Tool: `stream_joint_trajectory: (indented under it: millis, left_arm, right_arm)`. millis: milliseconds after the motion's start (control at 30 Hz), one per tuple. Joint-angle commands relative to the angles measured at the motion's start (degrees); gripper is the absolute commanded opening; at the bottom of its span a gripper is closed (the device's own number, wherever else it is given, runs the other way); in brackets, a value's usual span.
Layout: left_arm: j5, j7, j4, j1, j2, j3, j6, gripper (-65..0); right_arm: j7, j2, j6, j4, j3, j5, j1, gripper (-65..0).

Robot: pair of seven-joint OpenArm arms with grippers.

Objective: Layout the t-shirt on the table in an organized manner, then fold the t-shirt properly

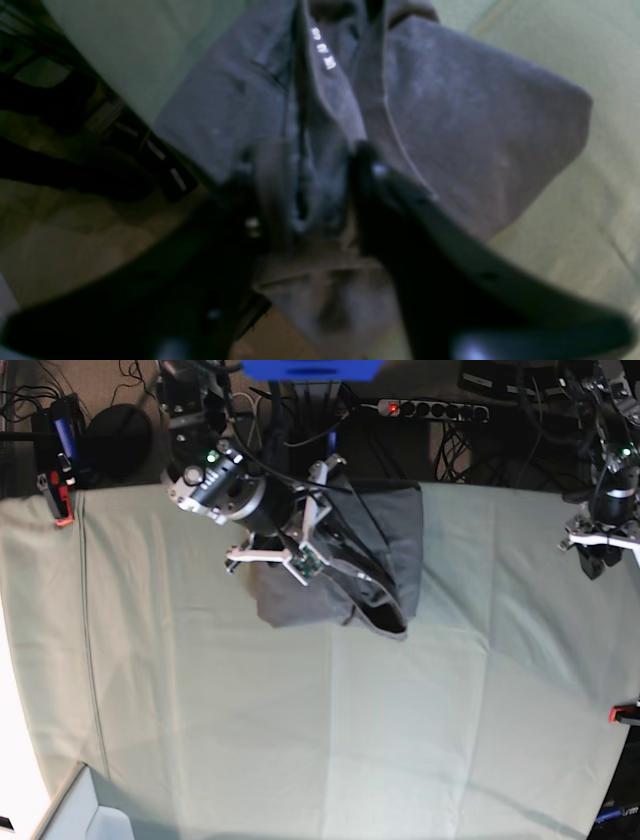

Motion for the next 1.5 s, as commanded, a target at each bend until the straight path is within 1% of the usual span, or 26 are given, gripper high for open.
stream_joint_trajectory:
  millis: [0,67,133,467,733,1033,1233,1300,1467]
  left_arm:
    - [-0.2,-1.5,1.0,0.0,-0.8,-0.5,0.0,-42.8]
    - [-0.2,-1.5,1.0,0.0,-0.8,-0.5,0.0,-42.8]
    - [-0.2,-1.5,1.0,0.0,-0.8,-0.5,0.0,-42.8]
    - [-0.2,-1.5,1.3,0.0,-0.8,-0.5,0.0,-42.8]
    - [-0.2,-1.5,1.2,0.4,-0.8,-0.5,0.0,-42.8]
    - [-0.2,-1.5,1.6,0.4,-0.8,-0.5,0.0,-42.8]
    - [-0.2,-1.5,1.6,0.9,-0.8,-0.5,0.0,-42.8]
    - [-0.2,-1.5,1.6,1.1,-0.8,-0.5,0.0,-42.8]
    - [-0.2,-1.5,1.4,1.3,-0.8,-0.6,0.0,-42.8]
  right_arm:
    - [1.4,-0.6,0.6,0.9,-0.2,1.0,0.4,-55.8]
    - [1.4,-0.6,0.6,1.0,-0.3,1.0,0.1,-64.9]
    - [1.5,-0.6,0.6,1.1,-0.8,1.0,-0.2,-65.0]
    - [1.4,-0.2,0.6,5.6,-11.0,0.9,-2.7,-65.0]
    - [1.6,-0.2,0.6,5.3,-11.7,1.0,-3.5,-65.0]
    - [1.5,-0.4,0.6,4.7,-17.9,0.9,-2.9,-65.0]
    - [1.4,-0.3,0.6,1.2,-18.5,1.0,-1.2,-65.0]
    - [1.4,-0.5,0.6,-0.6,-18.5,0.9,-0.4,-62.0]
    - [1.5,-0.6,0.6,-1.5,-18.5,1.0,-0.3,-50.5]
